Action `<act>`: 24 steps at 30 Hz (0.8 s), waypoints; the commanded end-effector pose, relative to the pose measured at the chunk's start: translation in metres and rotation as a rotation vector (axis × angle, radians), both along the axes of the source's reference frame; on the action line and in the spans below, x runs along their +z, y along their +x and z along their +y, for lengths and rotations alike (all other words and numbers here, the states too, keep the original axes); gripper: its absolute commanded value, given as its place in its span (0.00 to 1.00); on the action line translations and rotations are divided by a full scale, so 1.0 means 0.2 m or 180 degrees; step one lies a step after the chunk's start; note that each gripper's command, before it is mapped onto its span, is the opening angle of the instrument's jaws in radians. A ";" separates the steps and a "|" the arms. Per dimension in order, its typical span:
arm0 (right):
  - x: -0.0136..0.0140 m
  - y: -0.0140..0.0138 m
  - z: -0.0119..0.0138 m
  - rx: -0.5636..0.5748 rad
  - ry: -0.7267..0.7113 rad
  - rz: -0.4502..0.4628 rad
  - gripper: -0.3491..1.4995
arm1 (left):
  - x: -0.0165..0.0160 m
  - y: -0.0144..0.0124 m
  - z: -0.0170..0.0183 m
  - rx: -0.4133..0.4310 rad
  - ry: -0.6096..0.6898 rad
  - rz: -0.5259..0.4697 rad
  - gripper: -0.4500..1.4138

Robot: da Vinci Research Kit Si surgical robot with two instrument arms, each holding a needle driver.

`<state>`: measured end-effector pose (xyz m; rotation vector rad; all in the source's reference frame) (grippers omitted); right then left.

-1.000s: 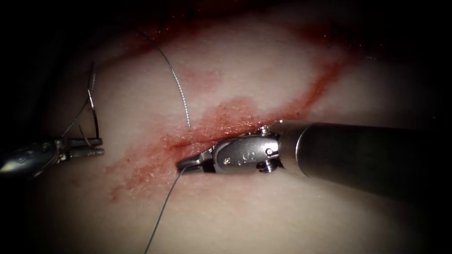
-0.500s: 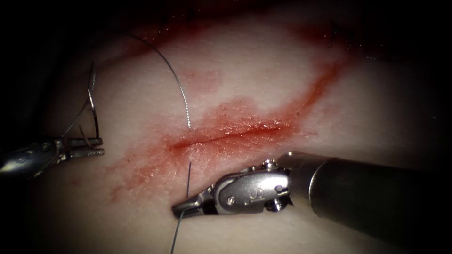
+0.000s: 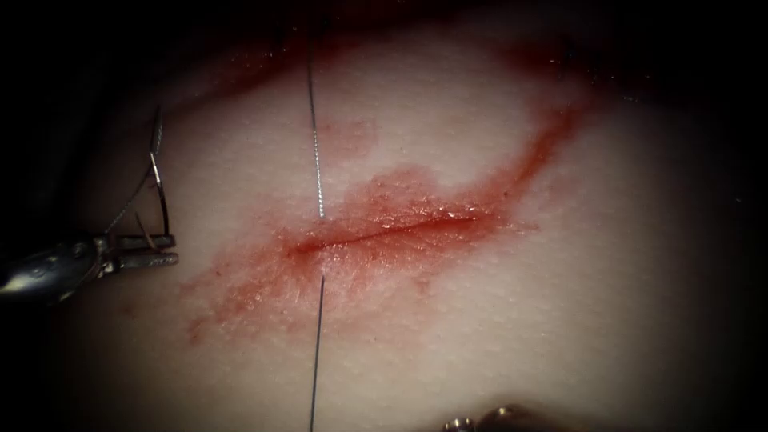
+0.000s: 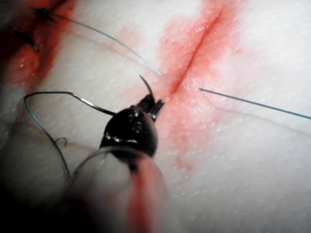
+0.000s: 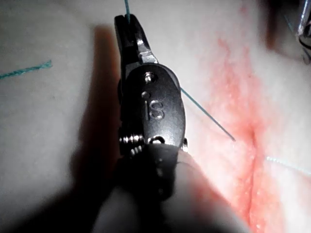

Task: Wound Closure

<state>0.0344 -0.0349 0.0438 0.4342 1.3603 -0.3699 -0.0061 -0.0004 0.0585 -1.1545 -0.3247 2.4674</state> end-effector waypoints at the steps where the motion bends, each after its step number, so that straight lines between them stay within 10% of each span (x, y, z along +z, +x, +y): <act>1: 0.002 0.005 -0.001 0.0004 0.0015 0.0011 0.00 | 0.004 -0.003 -0.001 0.0003 0.0003 -0.0003 0.00; 2: 0.000 0.006 0.003 0.0116 0.0015 -0.0049 0.30 | 0.004 -0.003 -0.001 0.0003 0.0003 -0.0003 0.00; 8: -0.002 0.001 0.028 0.0550 -0.0198 -0.0073 0.73 | 0.003 -0.003 -0.001 0.0002 0.0003 -0.0003 0.00; 24: 0.060 -0.009 0.083 0.0915 -0.0467 -0.0217 0.71 | 0.003 -0.003 -0.001 0.0002 0.0003 -0.0003 0.00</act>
